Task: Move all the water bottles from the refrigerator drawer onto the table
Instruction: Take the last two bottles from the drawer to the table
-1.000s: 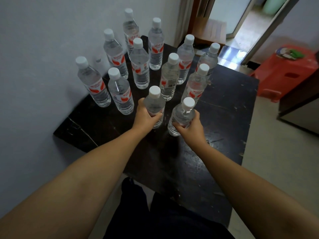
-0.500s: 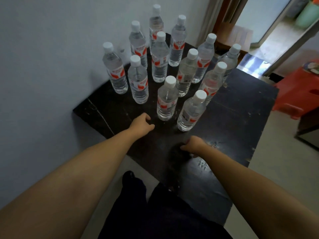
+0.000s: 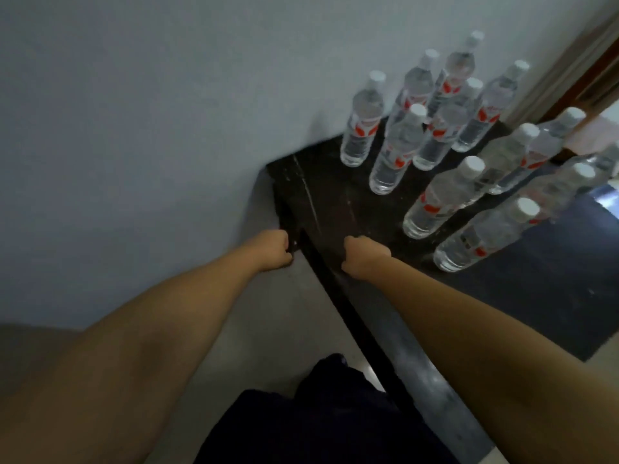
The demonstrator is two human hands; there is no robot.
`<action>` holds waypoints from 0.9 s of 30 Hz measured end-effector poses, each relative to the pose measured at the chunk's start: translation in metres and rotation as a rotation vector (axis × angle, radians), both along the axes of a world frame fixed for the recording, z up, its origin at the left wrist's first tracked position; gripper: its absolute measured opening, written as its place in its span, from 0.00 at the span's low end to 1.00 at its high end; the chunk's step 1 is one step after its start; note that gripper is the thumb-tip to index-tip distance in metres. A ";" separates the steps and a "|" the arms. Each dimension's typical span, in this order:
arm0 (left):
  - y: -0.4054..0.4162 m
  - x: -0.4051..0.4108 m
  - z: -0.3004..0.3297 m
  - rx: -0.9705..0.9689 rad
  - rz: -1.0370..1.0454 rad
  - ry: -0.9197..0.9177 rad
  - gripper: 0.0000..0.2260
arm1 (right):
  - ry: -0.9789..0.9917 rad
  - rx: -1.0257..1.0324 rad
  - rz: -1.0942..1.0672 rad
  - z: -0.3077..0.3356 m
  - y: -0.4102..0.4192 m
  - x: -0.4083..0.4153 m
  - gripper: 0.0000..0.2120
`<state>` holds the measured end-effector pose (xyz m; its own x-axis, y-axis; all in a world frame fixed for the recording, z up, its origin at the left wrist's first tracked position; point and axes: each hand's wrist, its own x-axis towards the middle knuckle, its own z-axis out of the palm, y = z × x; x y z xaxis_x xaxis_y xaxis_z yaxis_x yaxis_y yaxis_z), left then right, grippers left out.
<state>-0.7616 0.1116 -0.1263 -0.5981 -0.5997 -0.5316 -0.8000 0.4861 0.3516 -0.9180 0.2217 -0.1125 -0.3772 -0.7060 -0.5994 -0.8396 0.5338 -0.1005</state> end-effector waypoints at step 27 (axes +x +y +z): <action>0.139 0.380 -0.001 0.070 1.322 -0.006 0.06 | 0.111 0.092 1.326 -0.029 -0.097 0.376 0.14</action>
<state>-0.3814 0.2503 -0.1277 0.4138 -0.6968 -0.5859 -0.6557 -0.6746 0.3391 -0.5424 0.1245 -0.1411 0.5096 -0.5334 -0.6751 -0.7271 -0.6865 -0.0065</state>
